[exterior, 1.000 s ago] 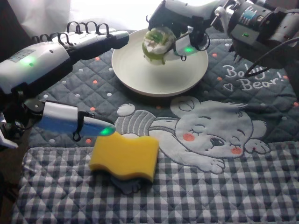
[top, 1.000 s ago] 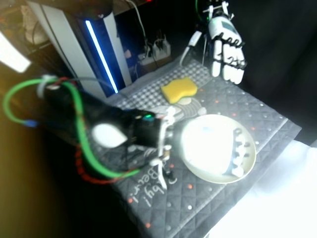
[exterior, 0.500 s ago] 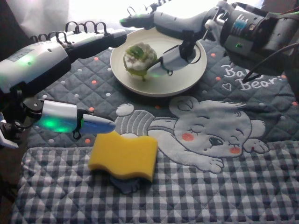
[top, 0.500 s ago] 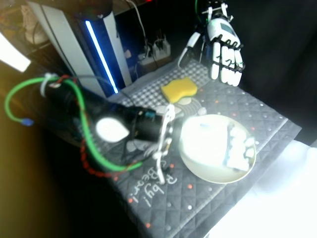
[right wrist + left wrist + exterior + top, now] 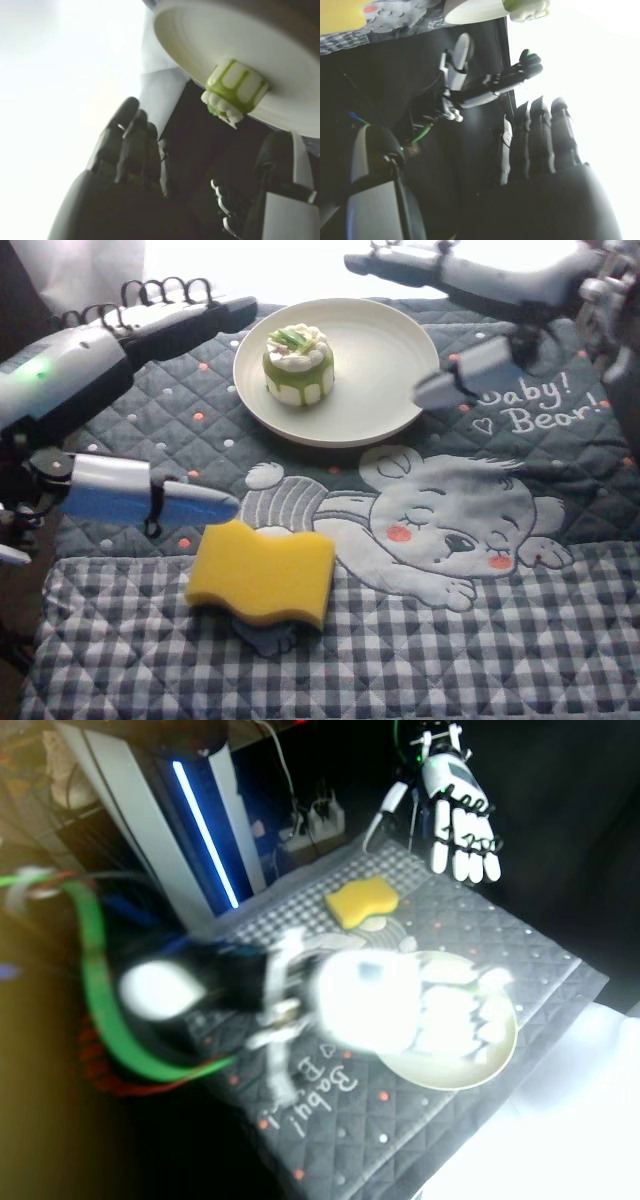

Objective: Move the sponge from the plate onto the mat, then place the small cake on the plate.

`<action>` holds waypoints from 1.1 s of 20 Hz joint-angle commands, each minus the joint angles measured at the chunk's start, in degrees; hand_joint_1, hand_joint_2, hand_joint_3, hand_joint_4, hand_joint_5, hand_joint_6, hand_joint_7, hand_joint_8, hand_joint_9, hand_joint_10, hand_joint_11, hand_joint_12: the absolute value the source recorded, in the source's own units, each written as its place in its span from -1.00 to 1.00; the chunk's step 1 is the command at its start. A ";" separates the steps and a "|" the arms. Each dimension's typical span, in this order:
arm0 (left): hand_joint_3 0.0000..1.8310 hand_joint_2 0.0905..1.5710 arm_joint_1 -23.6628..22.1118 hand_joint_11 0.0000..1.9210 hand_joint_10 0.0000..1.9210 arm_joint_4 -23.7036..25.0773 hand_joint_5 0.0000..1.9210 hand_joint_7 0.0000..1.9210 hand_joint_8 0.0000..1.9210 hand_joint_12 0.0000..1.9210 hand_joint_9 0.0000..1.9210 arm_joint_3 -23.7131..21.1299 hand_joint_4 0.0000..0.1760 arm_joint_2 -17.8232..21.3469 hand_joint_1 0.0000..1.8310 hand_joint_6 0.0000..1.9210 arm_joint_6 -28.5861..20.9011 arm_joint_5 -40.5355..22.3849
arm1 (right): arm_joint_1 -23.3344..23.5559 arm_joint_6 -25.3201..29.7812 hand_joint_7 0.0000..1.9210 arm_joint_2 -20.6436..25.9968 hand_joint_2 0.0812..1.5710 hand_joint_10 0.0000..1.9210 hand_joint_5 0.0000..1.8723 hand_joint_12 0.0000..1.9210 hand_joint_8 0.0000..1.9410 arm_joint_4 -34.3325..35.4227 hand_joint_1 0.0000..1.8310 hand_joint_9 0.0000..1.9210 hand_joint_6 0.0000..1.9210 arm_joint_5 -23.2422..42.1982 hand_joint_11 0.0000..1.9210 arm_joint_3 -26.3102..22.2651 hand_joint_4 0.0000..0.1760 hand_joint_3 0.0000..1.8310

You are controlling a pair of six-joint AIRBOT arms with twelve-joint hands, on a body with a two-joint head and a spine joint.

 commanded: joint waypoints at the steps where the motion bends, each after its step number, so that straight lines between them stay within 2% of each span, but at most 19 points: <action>1: -1.00 -0.03 0.28 -0.87 -1.00 -1.77 -0.84 -0.90 -1.00 -0.93 -0.93 -0.28 -0.22 0.94 -0.14 -1.00 -0.32 -10.44 | -0.66 0.51 -0.91 2.68 0.15 -1.00 -1.00 -1.00 -1.00 4.44 -0.12 -0.99 -1.00 10.57 -1.00 -1.41 0.07 -1.00; 3: -0.99 -0.02 2.05 -0.88 -0.99 -3.54 -0.83 -0.89 -1.00 -0.93 -0.92 -1.02 -0.69 1.82 -0.11 -1.00 -0.32 -14.34 | -5.15 0.51 -0.90 7.19 0.11 -0.99 -1.00 -1.00 -1.00 10.46 -0.10 -0.95 -1.00 17.75 -1.00 -4.63 0.78 -1.00; 4: -1.00 -0.01 3.37 -0.98 -1.00 -4.98 -0.84 -0.90 -1.00 -0.67 -0.92 -1.52 -0.63 2.41 -0.12 -1.00 -0.32 -17.34 | -8.94 0.51 -0.92 9.51 0.13 -1.00 -1.00 -1.00 -1.00 15.07 -0.11 -0.97 -1.00 22.69 -1.00 -6.54 0.95 -1.00; 5: -1.00 -0.03 4.43 -1.00 -0.99 -5.86 -0.82 -0.87 -0.99 -0.61 -0.90 -1.86 -0.45 2.80 -0.15 -0.99 -0.32 -19.08 | -11.04 0.49 -0.87 10.55 0.09 -0.99 -0.99 -1.00 -0.98 17.23 -0.14 -0.96 -1.00 25.45 -1.00 -7.53 0.99 -1.00; 7: -1.00 -0.06 7.24 -1.00 -1.00 -8.16 -0.86 -0.89 -1.00 -0.64 -0.90 -2.73 -0.33 3.51 -0.18 -1.00 -0.33 -24.47 | -16.22 0.05 -0.90 13.23 0.14 -1.00 -0.99 -1.00 -1.00 21.63 -0.07 -1.00 -1.00 32.90 -1.00 -10.81 0.96 -0.99; 8: -1.00 -0.05 8.33 -1.00 -0.99 -8.96 -0.87 -0.89 -1.00 -0.62 -0.89 -3.09 -0.06 3.69 -0.22 -1.00 -0.33 -26.58 | -18.73 -0.95 -0.89 14.63 0.15 -1.00 -0.99 -1.00 -1.00 23.69 -0.04 -0.99 -1.00 36.70 -1.00 -12.83 0.74 -0.99; 9: -1.00 -0.01 9.27 -1.00 -0.99 -9.69 -0.90 -0.87 -1.00 -0.51 -0.86 -3.56 0.18 3.81 -0.28 -1.00 -0.33 -28.76 | -21.62 -2.64 -0.86 16.35 0.14 -0.98 -0.97 -1.00 -0.98 26.17 0.00 -0.95 -0.99 41.06 -1.00 -15.30 0.69 -1.00; 10: -0.99 0.00 10.06 -1.00 -0.99 -10.29 -0.92 -0.88 -1.00 -0.37 -0.84 -3.97 0.19 3.90 -0.34 -1.00 -0.33 -30.87 | -24.25 -4.15 -0.81 18.01 0.15 -0.99 -0.95 -1.00 -0.99 28.44 -0.04 -0.91 -1.00 45.10 -1.00 -17.56 0.82 -1.00; 12: -0.96 0.11 11.67 -1.00 -1.00 -11.30 -0.92 -0.87 -1.00 -0.16 -0.84 -4.83 -0.28 4.00 -0.39 -1.00 -0.33 -34.41 | -30.61 -6.13 -0.77 20.60 0.12 -0.99 -0.87 -1.00 -0.99 33.11 -0.07 -0.86 -0.99 53.22 -1.00 -21.20 0.99 -1.00; 13: -0.97 0.18 13.05 -1.00 -1.00 -12.15 -0.93 -0.87 -1.00 -0.17 -0.85 -5.46 -0.33 4.00 -0.45 -1.00 -0.32 -37.03 | -35.22 -7.17 -0.79 22.13 0.11 -0.99 -0.85 -1.00 -1.00 36.68 -0.08 -0.87 -0.99 58.88 -1.00 -23.63 1.00 -1.00; 14: -0.99 0.23 14.80 -1.00 -1.00 -13.29 -0.98 -0.86 -1.00 -0.29 -0.84 -6.33 -0.45 3.89 -0.52 -1.00 -0.31 -40.27 | -41.33 -8.19 -0.75 23.20 0.16 -0.99 -0.79 -1.00 -1.00 41.67 0.00 -0.81 -0.99 65.27 -1.00 -26.25 0.60 -1.00; 15: -0.99 0.23 15.23 -1.00 -1.00 -13.53 -0.98 -0.86 -1.00 -0.29 -0.84 -6.49 -0.45 3.86 -0.52 -1.00 -0.30 -40.80 | -42.56 -8.23 -0.75 23.30 0.16 -0.99 -0.79 -1.00 -1.00 42.62 0.00 -0.81 -0.99 66.45 -1.00 -26.66 0.60 -1.00; 16: -1.00 0.20 16.09 -1.00 -1.00 -14.44 -0.98 -0.85 -1.00 -0.26 -0.82 -7.38 -0.24 3.72 -0.57 -1.00 0.16 -41.27 | -47.30 -8.22 -0.76 23.54 0.21 -1.00 -0.82 -1.00 -1.00 46.52 -0.07 -0.84 -1.00 68.99 -1.00 -28.43 0.51 -0.98; 17: -0.99 0.22 16.27 -1.00 -1.00 -14.70 -1.00 -0.89 -1.00 -0.23 -0.84 -7.79 -0.41 3.22 -0.64 -1.00 0.88 -41.27 | -48.91 -8.61 -0.73 23.14 0.25 -1.00 -0.78 -0.99 -1.00 47.09 -0.06 -0.81 -1.00 69.00 -0.98 -29.55 0.64 -0.99; 18: -0.98 0.34 16.60 -1.00 -1.00 -14.99 -1.00 -0.92 -1.00 -0.28 -0.86 -7.81 -0.91 2.62 -0.69 -1.00 0.86 -41.26 | -49.63 -8.61 -0.73 22.17 0.31 -1.00 -0.82 -0.99 -1.00 47.22 -0.03 -0.81 -1.00 69.00 -0.98 -30.03 0.18 -0.98; 19: -0.98 0.42 17.37 -1.00 -1.00 -15.84 -1.00 -0.95 -1.00 -0.27 -0.86 -7.81 -1.00 1.75 -0.76 -1.00 0.37 -41.26 | -50.83 -8.37 -0.72 21.04 0.32 -0.99 -0.81 -0.97 -0.99 47.65 -0.05 -0.80 -0.99 69.00 -0.93 -30.13 0.00 -0.98; 20: -0.99 0.46 17.64 -1.00 -1.00 -16.13 -1.00 -0.98 -1.00 -0.38 -0.89 -7.79 -0.80 1.31 -0.78 -1.00 -0.04 -41.26 | -51.37 -7.77 -0.74 20.57 0.34 -1.00 -0.84 -0.97 -1.00 47.99 -0.14 -0.81 -1.00 69.00 -0.93 -30.12 0.24 -0.98; 21: -0.98 0.56 17.77 -1.00 -1.00 -16.25 -1.00 -1.00 -1.00 -0.50 -0.94 -7.77 -1.00 0.55 -0.88 -1.00 -0.73 -41.27 | -51.47 -7.48 -0.82 20.04 0.38 -1.00 -0.90 -0.98 -1.00 48.13 -0.20 -0.84 -1.00 69.00 -0.95 -30.13 0.25 -0.97; 22: -0.98 0.62 17.85 -1.00 -1.00 -16.39 -1.00 -1.00 -1.00 -0.61 -0.98 -7.74 -0.70 -0.13 -0.93 -1.00 -1.05 -41.27 | -51.40 -7.43 -0.95 19.99 0.36 -1.00 -0.98 -1.00 -1.00 48.11 -0.22 -0.95 -1.00 69.00 -0.99 -30.11 0.46 -0.99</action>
